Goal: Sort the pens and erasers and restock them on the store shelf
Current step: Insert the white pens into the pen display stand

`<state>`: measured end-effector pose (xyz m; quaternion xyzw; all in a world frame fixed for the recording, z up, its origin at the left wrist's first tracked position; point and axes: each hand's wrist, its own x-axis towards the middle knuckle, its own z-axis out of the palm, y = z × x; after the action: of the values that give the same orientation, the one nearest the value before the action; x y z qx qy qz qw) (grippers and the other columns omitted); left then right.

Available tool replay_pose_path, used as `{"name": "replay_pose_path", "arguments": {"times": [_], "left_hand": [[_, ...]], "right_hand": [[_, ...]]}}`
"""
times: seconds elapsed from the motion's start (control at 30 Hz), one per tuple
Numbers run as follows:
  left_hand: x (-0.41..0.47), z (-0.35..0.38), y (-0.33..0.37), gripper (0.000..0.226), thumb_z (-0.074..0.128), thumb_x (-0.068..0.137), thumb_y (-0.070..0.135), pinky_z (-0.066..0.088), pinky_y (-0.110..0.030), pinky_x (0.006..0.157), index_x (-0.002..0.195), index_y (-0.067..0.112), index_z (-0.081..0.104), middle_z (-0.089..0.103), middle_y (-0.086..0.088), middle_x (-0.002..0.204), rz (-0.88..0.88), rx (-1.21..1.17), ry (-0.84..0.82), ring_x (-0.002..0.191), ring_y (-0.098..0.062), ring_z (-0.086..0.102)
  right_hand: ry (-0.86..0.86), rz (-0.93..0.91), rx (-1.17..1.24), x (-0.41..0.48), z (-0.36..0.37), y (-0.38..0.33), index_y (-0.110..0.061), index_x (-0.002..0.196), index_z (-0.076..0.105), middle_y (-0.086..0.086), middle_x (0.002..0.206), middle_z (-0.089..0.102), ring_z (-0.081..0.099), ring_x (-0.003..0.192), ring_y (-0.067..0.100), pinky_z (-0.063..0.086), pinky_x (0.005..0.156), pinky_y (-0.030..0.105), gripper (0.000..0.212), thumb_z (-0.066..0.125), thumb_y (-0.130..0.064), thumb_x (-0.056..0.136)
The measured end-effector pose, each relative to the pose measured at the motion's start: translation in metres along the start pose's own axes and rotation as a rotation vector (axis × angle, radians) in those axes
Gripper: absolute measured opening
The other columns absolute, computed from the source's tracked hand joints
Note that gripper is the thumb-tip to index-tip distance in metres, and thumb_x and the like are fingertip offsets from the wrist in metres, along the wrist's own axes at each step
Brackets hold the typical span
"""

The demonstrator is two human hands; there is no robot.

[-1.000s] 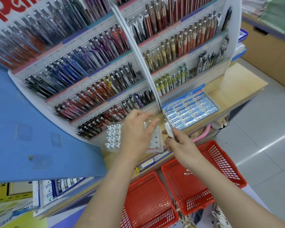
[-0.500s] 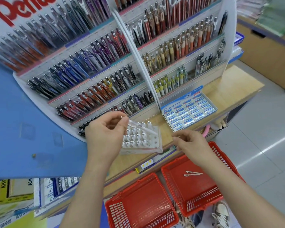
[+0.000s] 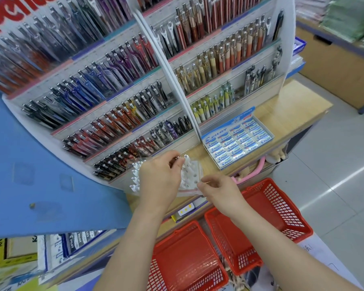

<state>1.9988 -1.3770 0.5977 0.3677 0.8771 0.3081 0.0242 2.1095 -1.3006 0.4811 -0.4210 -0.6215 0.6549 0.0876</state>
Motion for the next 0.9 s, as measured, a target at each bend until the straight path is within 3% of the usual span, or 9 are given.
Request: {"name": "replay_pose_path", "arguments": {"times": [0.4, 0.6, 0.77, 0.9], "left_hand": [[-0.005, 0.001, -0.002, 0.006, 0.069, 0.084, 0.021, 0.05, -0.031, 0.061, 0.086, 0.018, 0.073, 0.067, 0.004, 0.065, 0.052, 0.032, -0.034, 0.06, -0.014, 0.059], [-0.003, 0.01, -0.008, 0.008, 0.071, 0.082, 0.023, 0.048, -0.029, 0.067, 0.086, 0.019, 0.075, 0.066, 0.005, 0.075, 0.041, 0.055, -0.047, 0.07, -0.013, 0.059], [0.002, 0.015, -0.011, 0.013, 0.069, 0.082, 0.033, 0.028, -0.021, 0.07, 0.09, 0.024, 0.074, 0.046, 0.012, 0.079, 0.039, 0.228, -0.058, 0.085, -0.012, 0.044], [0.0, 0.02, -0.01, 0.017, 0.068, 0.083, 0.035, 0.038, -0.028, 0.073, 0.09, 0.021, 0.074, 0.057, 0.005, 0.083, 0.07, 0.319, -0.093, 0.089, -0.019, 0.049]], "right_hand": [[0.005, 0.028, 0.024, -0.004, 0.0, -0.006, -0.01, 0.092, 0.071, -0.009, 0.067, 0.059, 0.054, 0.065, 0.007, 0.041, 0.068, 0.025, 0.025, 0.071, -0.033, 0.082], [-0.008, 0.08, 0.114, -0.007, 0.0, -0.01, -0.008, 0.091, 0.072, 0.001, 0.07, 0.067, 0.062, 0.069, 0.014, 0.055, 0.081, 0.039, 0.027, 0.072, -0.033, 0.082], [0.006, 0.129, 0.244, -0.011, 0.002, -0.012, -0.002, 0.096, 0.069, 0.009, 0.069, 0.067, 0.063, 0.066, 0.015, 0.057, 0.083, 0.043, 0.028, 0.073, -0.025, 0.082], [0.02, 0.127, 0.249, -0.012, 0.004, -0.011, -0.003, 0.096, 0.07, 0.01, 0.07, 0.068, 0.064, 0.068, 0.016, 0.056, 0.084, 0.044, 0.028, 0.073, -0.027, 0.082]]}}
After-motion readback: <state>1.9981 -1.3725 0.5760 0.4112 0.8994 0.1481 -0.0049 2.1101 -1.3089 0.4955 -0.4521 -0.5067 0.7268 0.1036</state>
